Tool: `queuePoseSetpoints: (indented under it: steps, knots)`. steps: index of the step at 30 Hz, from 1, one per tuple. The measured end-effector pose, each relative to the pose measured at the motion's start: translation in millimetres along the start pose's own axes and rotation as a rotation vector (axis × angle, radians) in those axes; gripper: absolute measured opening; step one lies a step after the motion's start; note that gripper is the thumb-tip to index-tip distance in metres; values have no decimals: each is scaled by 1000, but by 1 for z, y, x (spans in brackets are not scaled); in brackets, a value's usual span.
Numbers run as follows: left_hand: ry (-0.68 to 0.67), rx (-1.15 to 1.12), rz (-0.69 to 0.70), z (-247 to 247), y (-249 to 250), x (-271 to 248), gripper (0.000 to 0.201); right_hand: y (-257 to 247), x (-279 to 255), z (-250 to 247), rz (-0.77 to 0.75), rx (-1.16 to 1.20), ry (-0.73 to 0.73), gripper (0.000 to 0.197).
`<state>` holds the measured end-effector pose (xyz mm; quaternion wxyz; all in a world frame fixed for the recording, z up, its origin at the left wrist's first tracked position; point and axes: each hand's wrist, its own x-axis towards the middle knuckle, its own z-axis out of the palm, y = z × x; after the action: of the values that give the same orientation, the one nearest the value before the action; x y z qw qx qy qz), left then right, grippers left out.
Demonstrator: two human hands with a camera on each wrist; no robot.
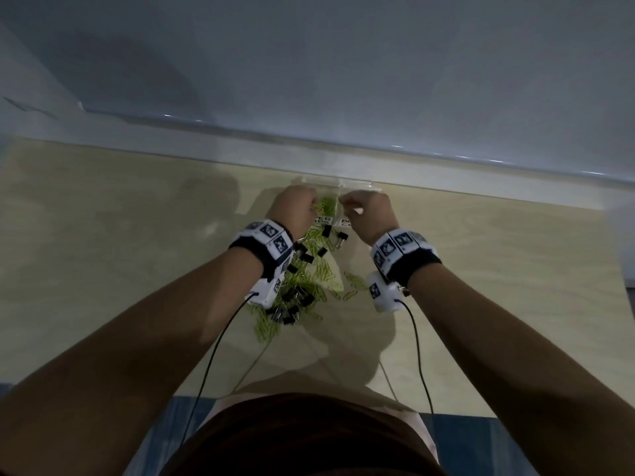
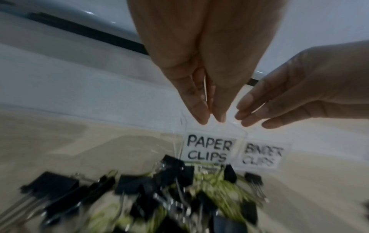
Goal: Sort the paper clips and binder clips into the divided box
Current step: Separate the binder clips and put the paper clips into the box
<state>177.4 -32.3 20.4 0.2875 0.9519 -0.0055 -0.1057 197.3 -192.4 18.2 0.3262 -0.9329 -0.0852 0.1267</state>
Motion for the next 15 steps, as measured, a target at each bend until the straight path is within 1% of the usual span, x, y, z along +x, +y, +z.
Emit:
queuePoseSetpoints:
  steps: [1, 2, 3, 5, 6, 7, 8, 9, 10, 11, 14, 15]
  knots:
    - [-13, -2, 38, 5, 0, -10, 16, 9, -13, 0, -19, -33, -12, 24]
    - [-67, 3, 72, 11, 0, -20, 16, 19, -26, 1, -4, -81, -56, 23]
    - [-157, 20, 100, 18, 1, -29, 19, 28, -38, 4, 56, -126, -126, 23]
    - [-343, 77, 144, 37, -1, -43, 35, 44, -61, 13, 152, -211, -291, 30]
    - [-413, 108, 151, 45, -3, -47, 47, 47, -71, 18, 134, -287, -359, 33]
    - [-454, 144, 153, 53, -5, -50, 57, 51, -78, 24, 95, -354, -412, 38]
    - [-472, 190, 165, 59, -6, -52, 65, 57, -84, 30, 73, -380, -434, 48]
    - [-475, 239, 186, 63, -8, -55, 69, 57, -88, 32, 98, -339, -429, 59]
    - [-467, 284, 201, 66, -8, -57, 71, 58, -91, 35, 120, -290, -401, 65]
    - [-456, 318, 210, 69, -8, -59, 70, 57, -93, 38, 115, -271, -365, 62]
    - [-425, 344, 216, 74, -7, -62, 62, 44, -99, 46, 39, -234, -269, 25]
    - [-416, 327, 207, 75, -6, -62, 59, 43, -99, 48, 50, -201, -268, 19]
